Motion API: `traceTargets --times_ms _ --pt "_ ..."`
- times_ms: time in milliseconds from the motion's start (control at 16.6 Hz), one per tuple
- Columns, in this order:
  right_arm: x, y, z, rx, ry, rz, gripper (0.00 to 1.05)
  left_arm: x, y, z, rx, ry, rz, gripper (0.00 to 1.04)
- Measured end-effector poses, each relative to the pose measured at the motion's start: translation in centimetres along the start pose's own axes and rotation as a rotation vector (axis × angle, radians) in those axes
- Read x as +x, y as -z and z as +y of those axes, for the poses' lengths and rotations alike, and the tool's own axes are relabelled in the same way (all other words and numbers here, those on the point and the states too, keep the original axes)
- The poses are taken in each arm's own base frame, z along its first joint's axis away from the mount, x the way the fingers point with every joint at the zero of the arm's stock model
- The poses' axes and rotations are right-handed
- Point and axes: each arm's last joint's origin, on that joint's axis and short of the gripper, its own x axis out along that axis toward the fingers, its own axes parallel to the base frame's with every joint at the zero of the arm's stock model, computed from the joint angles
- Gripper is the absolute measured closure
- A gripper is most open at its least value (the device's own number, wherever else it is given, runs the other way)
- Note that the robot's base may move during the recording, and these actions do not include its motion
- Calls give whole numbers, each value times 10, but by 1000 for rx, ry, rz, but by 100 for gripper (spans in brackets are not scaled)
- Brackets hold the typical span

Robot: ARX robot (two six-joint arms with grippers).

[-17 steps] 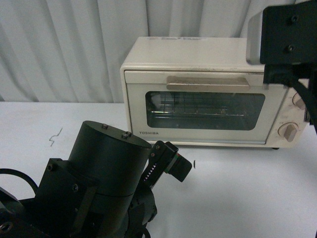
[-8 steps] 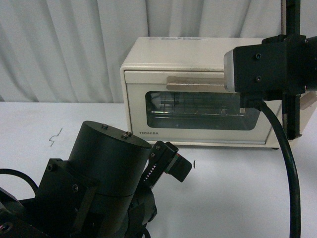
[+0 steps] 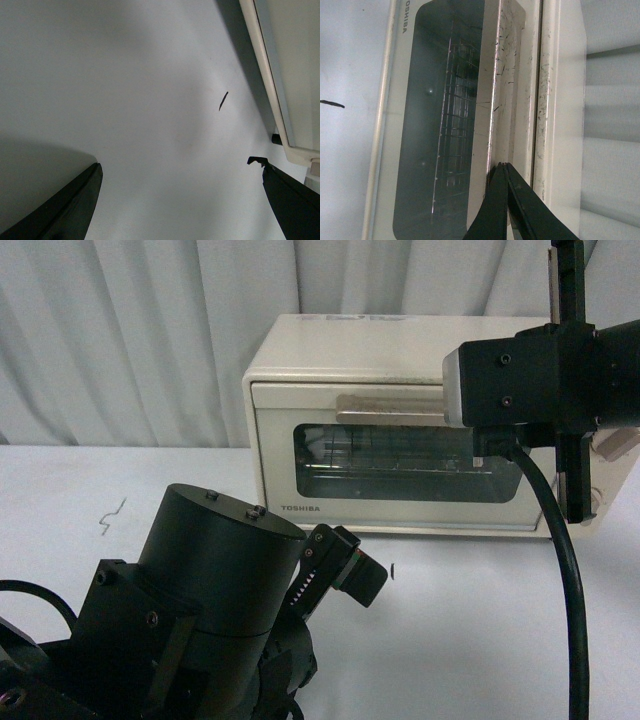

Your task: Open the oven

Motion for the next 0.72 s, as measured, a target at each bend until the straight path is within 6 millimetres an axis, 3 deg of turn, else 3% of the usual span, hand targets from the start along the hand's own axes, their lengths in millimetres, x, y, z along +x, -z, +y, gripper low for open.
traceTargets --times_ms 724 --pt "-18 3 12 258 -87 -33 103 0 0 0 0 0 0 7"
